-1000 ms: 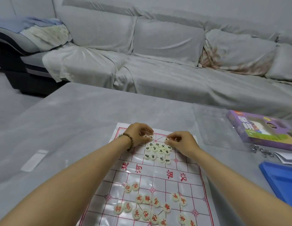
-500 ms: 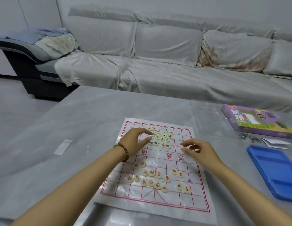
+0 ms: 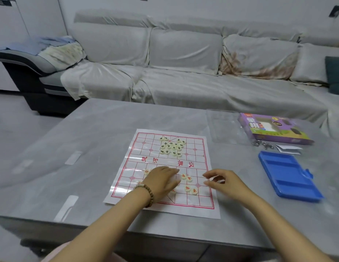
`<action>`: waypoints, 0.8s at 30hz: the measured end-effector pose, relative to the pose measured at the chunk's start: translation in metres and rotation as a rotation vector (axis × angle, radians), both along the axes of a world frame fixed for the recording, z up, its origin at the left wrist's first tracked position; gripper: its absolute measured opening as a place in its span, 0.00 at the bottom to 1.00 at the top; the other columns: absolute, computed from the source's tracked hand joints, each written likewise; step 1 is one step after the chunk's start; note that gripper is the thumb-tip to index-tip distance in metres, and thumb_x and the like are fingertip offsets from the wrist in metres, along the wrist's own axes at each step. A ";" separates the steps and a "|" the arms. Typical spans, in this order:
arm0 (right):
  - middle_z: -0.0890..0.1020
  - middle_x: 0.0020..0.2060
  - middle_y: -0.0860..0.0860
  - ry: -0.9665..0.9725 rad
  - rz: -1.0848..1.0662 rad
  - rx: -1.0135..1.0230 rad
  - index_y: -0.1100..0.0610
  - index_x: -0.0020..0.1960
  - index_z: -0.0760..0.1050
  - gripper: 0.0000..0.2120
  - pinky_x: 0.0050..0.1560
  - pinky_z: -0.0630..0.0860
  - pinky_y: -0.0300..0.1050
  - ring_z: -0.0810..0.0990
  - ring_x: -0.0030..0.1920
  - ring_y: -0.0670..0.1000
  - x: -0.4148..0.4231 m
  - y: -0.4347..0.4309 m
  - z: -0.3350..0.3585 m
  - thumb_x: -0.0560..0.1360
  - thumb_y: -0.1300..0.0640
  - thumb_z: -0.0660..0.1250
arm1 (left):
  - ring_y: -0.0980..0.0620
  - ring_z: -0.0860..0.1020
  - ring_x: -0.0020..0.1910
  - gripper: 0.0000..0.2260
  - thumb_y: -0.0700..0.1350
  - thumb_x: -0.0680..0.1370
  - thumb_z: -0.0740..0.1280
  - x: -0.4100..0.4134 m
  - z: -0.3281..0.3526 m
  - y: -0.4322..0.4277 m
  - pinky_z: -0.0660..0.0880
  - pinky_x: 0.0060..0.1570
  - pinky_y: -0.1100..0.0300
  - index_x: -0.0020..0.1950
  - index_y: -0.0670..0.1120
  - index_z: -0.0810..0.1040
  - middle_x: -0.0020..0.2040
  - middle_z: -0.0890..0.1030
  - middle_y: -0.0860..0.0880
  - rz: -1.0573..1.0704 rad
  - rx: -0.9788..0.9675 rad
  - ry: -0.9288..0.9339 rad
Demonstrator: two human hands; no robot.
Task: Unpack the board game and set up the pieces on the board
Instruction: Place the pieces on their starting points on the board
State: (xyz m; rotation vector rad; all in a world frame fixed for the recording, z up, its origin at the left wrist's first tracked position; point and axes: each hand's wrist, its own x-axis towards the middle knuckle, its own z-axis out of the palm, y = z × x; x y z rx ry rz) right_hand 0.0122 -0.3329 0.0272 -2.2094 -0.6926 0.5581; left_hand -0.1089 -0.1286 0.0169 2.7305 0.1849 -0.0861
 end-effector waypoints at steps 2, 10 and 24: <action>0.78 0.49 0.41 -0.026 0.004 0.000 0.49 0.55 0.78 0.10 0.40 0.72 0.29 0.77 0.47 0.43 0.003 0.006 -0.001 0.73 0.53 0.70 | 0.52 0.61 0.72 0.22 0.54 0.82 0.48 0.006 -0.006 -0.005 0.55 0.71 0.58 0.75 0.49 0.60 0.73 0.65 0.51 -0.024 0.047 0.033; 0.78 0.48 0.43 -0.144 0.154 -0.053 0.50 0.56 0.80 0.13 0.49 0.71 0.34 0.74 0.46 0.42 0.008 0.042 -0.021 0.72 0.53 0.72 | 0.51 0.66 0.68 0.20 0.50 0.83 0.47 0.019 -0.011 -0.002 0.59 0.67 0.58 0.74 0.50 0.61 0.71 0.69 0.50 -0.032 0.061 0.047; 0.76 0.48 0.46 -0.127 0.017 -0.114 0.47 0.51 0.76 0.10 0.43 0.72 0.32 0.74 0.46 0.46 0.037 0.009 -0.029 0.71 0.52 0.73 | 0.54 0.67 0.63 0.18 0.53 0.82 0.50 0.030 -0.019 0.002 0.67 0.62 0.57 0.69 0.52 0.70 0.66 0.71 0.53 -0.015 0.006 -0.005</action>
